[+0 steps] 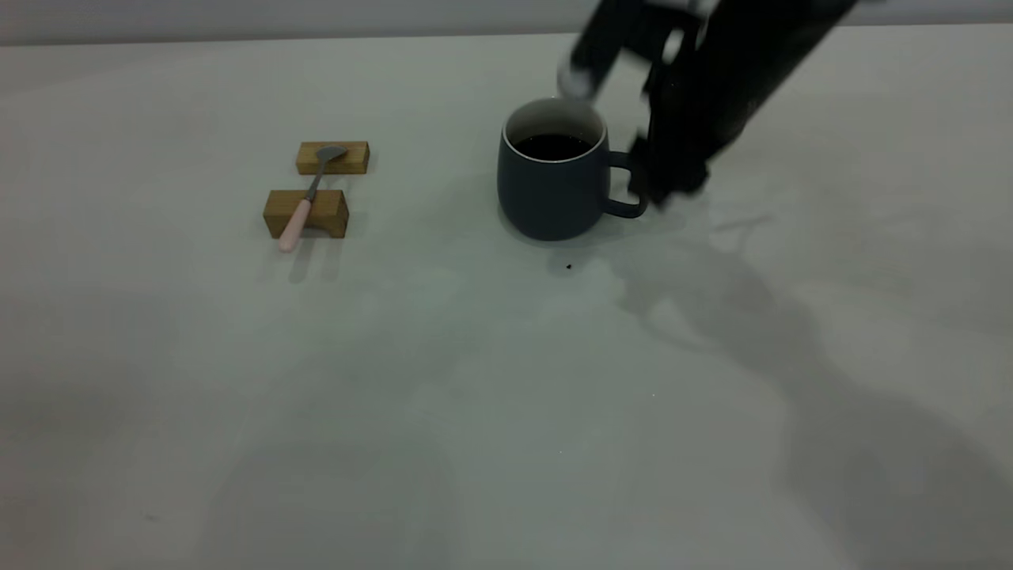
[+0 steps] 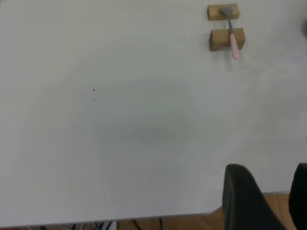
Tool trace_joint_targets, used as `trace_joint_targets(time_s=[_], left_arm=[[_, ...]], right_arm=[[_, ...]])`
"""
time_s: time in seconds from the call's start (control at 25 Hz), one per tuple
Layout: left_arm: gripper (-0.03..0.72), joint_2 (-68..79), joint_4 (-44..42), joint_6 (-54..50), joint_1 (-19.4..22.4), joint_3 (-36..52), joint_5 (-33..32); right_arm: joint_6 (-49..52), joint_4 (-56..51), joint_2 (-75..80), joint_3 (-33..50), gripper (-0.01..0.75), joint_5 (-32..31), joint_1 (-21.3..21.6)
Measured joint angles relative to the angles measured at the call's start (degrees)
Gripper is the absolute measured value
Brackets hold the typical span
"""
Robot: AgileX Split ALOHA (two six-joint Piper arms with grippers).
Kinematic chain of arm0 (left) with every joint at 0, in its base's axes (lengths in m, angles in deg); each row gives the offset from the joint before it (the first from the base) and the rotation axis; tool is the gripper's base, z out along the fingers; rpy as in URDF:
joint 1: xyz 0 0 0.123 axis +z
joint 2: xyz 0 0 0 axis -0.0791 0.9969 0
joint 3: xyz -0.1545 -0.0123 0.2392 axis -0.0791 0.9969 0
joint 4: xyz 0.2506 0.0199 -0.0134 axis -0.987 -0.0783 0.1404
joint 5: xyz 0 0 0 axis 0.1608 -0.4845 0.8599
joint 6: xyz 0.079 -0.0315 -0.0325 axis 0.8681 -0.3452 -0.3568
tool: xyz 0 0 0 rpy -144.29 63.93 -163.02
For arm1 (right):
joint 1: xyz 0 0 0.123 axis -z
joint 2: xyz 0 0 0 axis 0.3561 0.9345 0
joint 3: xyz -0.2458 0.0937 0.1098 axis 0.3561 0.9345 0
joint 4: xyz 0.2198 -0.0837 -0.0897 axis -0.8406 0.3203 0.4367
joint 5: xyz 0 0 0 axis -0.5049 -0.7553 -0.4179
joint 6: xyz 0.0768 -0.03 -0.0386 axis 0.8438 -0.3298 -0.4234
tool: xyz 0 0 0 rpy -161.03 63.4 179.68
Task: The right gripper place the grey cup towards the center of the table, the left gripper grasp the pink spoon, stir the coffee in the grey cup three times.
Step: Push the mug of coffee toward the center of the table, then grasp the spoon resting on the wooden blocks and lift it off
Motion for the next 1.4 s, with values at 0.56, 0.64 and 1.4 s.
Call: trace_joint_targets(time_s=[0.56, 0.64, 1.4], left_arm=[[0.312, 0.0, 0.0, 0.0, 0.0, 0.0, 0.0], [0.312, 0.0, 0.0, 0.0, 0.0, 0.0, 0.0], [0.312, 0.0, 0.0, 0.1, 0.0, 0.0, 0.0]], right_arm=[[40.7, 9.7, -49.2, 20.1, 0.523, -47.4, 0.6], [44.8, 12.3, -56.7, 26.5, 0.523, -50.2, 2.5], [47.4, 15.8, -121.6, 45.1, 0.523, -55.8, 18.2]])
